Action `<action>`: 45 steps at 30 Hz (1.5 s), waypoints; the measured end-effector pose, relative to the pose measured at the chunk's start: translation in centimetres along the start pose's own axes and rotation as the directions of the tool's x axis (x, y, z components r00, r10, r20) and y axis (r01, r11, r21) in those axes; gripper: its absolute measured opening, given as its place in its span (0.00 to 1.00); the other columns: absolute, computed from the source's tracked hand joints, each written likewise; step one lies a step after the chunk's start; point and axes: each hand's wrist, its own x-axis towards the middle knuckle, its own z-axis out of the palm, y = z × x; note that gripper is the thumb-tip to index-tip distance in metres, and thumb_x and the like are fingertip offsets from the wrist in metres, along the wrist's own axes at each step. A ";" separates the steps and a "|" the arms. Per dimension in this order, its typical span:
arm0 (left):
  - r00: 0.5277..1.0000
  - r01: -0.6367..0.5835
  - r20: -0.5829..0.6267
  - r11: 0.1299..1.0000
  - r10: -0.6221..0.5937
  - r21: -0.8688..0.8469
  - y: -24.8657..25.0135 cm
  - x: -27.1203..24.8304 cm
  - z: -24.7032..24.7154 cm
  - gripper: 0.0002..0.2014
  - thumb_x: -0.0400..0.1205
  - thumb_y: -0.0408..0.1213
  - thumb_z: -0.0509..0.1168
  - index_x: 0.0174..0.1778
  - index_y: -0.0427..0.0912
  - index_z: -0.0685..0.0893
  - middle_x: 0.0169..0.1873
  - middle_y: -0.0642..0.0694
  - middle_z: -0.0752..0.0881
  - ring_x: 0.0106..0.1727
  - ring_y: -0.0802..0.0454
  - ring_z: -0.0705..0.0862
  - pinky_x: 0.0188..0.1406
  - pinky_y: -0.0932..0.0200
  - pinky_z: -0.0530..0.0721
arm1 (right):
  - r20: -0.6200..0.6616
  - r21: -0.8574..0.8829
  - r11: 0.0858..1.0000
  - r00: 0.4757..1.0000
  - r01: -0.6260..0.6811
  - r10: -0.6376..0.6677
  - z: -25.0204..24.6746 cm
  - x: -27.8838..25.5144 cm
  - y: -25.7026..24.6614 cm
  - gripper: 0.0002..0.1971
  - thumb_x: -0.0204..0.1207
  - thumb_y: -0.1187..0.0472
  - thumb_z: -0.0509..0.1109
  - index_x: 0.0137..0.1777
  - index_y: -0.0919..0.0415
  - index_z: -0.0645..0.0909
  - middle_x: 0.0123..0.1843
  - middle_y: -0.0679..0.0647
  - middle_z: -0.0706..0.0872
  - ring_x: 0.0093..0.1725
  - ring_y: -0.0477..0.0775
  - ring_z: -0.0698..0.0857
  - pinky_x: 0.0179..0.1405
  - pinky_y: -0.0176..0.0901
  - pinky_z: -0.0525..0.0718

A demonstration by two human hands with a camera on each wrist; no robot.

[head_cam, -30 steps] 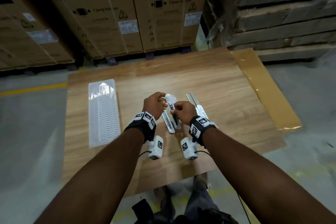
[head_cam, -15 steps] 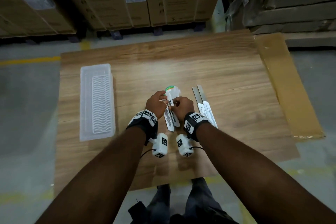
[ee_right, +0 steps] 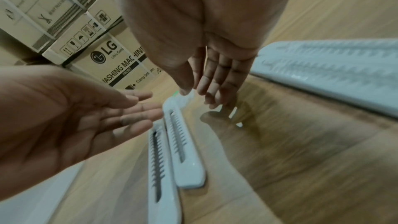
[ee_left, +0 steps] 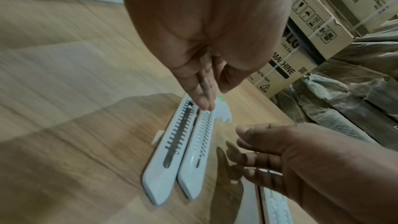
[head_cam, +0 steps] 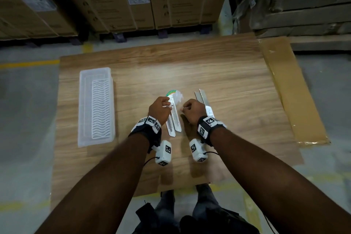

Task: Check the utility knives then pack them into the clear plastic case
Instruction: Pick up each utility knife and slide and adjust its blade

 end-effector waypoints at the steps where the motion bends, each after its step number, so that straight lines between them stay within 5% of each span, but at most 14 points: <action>1: 1.000 0.000 0.002 1.000 0.000 0.000 0.0 -0.1 0.3 0.16 0.75 0.30 0.67 0.58 0.46 0.84 0.50 0.47 0.90 0.51 0.48 0.89 0.59 0.49 0.86 | -0.029 0.015 1.000 1.000 -0.002 0.003 -0.8 -0.2 0.4 0.06 0.73 0.66 0.70 0.47 0.62 0.87 0.49 0.58 0.91 0.52 0.59 0.87 0.47 0.42 0.81; 4: 0.999 -0.004 0.052 1.000 0.003 0.014 0.8 -0.6 1.4 0.12 0.75 0.37 0.64 0.53 0.53 0.83 0.46 0.47 0.91 0.50 0.46 0.90 0.57 0.47 0.87 | -0.096 0.009 1.000 0.995 -0.030 0.031 -2.8 -0.8 2.0 0.07 0.73 0.67 0.67 0.45 0.59 0.86 0.49 0.57 0.91 0.52 0.59 0.87 0.52 0.44 0.85; 7: 0.979 0.038 0.200 0.999 -0.033 -0.022 2.4 -2.1 2.8 0.12 0.78 0.34 0.65 0.57 0.43 0.83 0.42 0.45 0.90 0.47 0.44 0.91 0.54 0.47 0.89 | -0.117 -0.051 0.997 0.992 -0.063 0.057 -4.1 -1.6 3.8 0.06 0.74 0.65 0.69 0.49 0.59 0.85 0.53 0.59 0.89 0.56 0.61 0.86 0.54 0.45 0.83; 12: 0.926 0.029 0.373 0.994 -0.065 0.102 2.3 -4.0 5.4 0.10 0.72 0.35 0.62 0.45 0.52 0.85 0.49 0.42 0.90 0.52 0.43 0.91 0.41 0.48 0.85 | -0.112 -0.142 0.989 0.993 -0.035 0.019 -4.5 -3.4 5.6 0.09 0.77 0.62 0.70 0.53 0.67 0.84 0.57 0.64 0.88 0.60 0.66 0.84 0.58 0.48 0.81; 16: 0.889 0.062 0.439 0.985 -0.127 0.158 -0.3 -3.6 6.8 0.14 0.66 0.32 0.61 0.43 0.52 0.84 0.48 0.43 0.89 0.57 0.41 0.88 0.37 0.50 0.79 | -0.108 -0.256 0.962 0.991 -0.099 0.073 -3.8 -4.0 6.6 0.17 0.72 0.61 0.73 0.59 0.64 0.79 0.58 0.64 0.85 0.59 0.66 0.85 0.53 0.48 0.83; 18: 0.889 0.067 0.437 0.984 -0.135 0.167 -0.2 -4.3 6.6 0.16 0.66 0.32 0.58 0.44 0.52 0.84 0.51 0.41 0.90 0.51 0.42 0.88 0.37 0.52 0.79 | -0.123 -0.265 0.959 0.990 -0.099 0.069 -3.6 -4.2 6.6 0.18 0.74 0.60 0.72 0.64 0.60 0.78 0.57 0.63 0.85 0.57 0.66 0.86 0.52 0.50 0.84; 21: 0.895 0.069 0.427 0.985 -0.131 0.158 -0.1 -5.0 6.0 0.15 0.70 0.28 0.58 0.47 0.49 0.83 0.56 0.37 0.88 0.45 0.44 0.84 0.35 0.55 0.79 | -0.132 -0.272 0.961 0.991 -0.058 0.023 -3.4 -4.5 6.5 0.23 0.82 0.53 0.66 0.77 0.53 0.72 0.56 0.62 0.87 0.56 0.67 0.87 0.52 0.52 0.85; 24: 0.914 0.062 0.387 0.986 -0.118 0.154 -0.1 -5.3 5.4 0.13 0.76 0.26 0.60 0.51 0.45 0.83 0.56 0.36 0.88 0.49 0.41 0.87 0.39 0.51 0.84 | -0.100 -0.268 0.959 0.993 -0.089 0.064 -3.2 -4.6 6.4 0.27 0.82 0.49 0.65 0.79 0.55 0.70 0.58 0.61 0.87 0.55 0.66 0.87 0.54 0.53 0.87; 28: 0.945 0.038 0.314 0.984 -0.092 0.175 0.2 -5.7 5.0 0.11 0.78 0.31 0.65 0.55 0.42 0.85 0.50 0.34 0.90 0.45 0.41 0.88 0.52 0.47 0.87 | -0.042 -0.309 0.944 0.993 -0.116 0.109 -2.9 -4.6 6.1 0.14 0.75 0.53 0.73 0.52 0.64 0.83 0.55 0.61 0.88 0.51 0.63 0.89 0.46 0.49 0.88; 32: 0.958 -0.029 0.279 0.951 -0.061 0.306 0.9 -6.1 4.3 0.15 0.78 0.36 0.66 0.60 0.40 0.87 0.54 0.37 0.89 0.57 0.38 0.87 0.62 0.45 0.84 | 0.038 -0.292 0.956 0.999 -0.018 0.031 -3.1 -4.6 5.1 0.12 0.70 0.58 0.75 0.50 0.64 0.84 0.54 0.61 0.89 0.56 0.62 0.87 0.48 0.44 0.83; 38: 0.998 -0.063 -0.008 0.996 0.064 0.058 2.6 -5.5 1.6 0.23 0.69 0.58 0.59 0.50 0.49 0.87 0.47 0.46 0.91 0.52 0.45 0.89 0.56 0.42 0.87 | 0.013 0.047 0.995 0.996 0.090 -0.090 -4.0 -4.4 1.7 0.09 0.68 0.60 0.80 0.47 0.57 0.88 0.43 0.49 0.89 0.46 0.50 0.87 0.50 0.40 0.83; 41: 0.991 -0.105 -0.085 0.992 0.099 -0.072 5.7 -5.8 -0.7 0.11 0.77 0.52 0.63 0.44 0.51 0.86 0.42 0.46 0.90 0.48 0.45 0.90 0.53 0.41 0.89 | 0.073 0.160 0.975 0.983 0.152 -0.166 -4.5 -4.8 -1.2 0.11 0.68 0.63 0.82 0.49 0.59 0.88 0.39 0.49 0.87 0.42 0.50 0.85 0.54 0.47 0.87; 45: 0.973 -0.198 -0.137 0.977 0.185 -0.085 8.1 -6.0 -3.5 0.11 0.83 0.41 0.66 0.52 0.37 0.88 0.44 0.41 0.90 0.44 0.46 0.90 0.47 0.49 0.91 | 0.091 0.230 0.952 0.969 0.204 -0.229 -4.0 -5.0 -4.2 0.08 0.65 0.60 0.81 0.41 0.52 0.86 0.37 0.52 0.90 0.45 0.59 0.91 0.51 0.61 0.90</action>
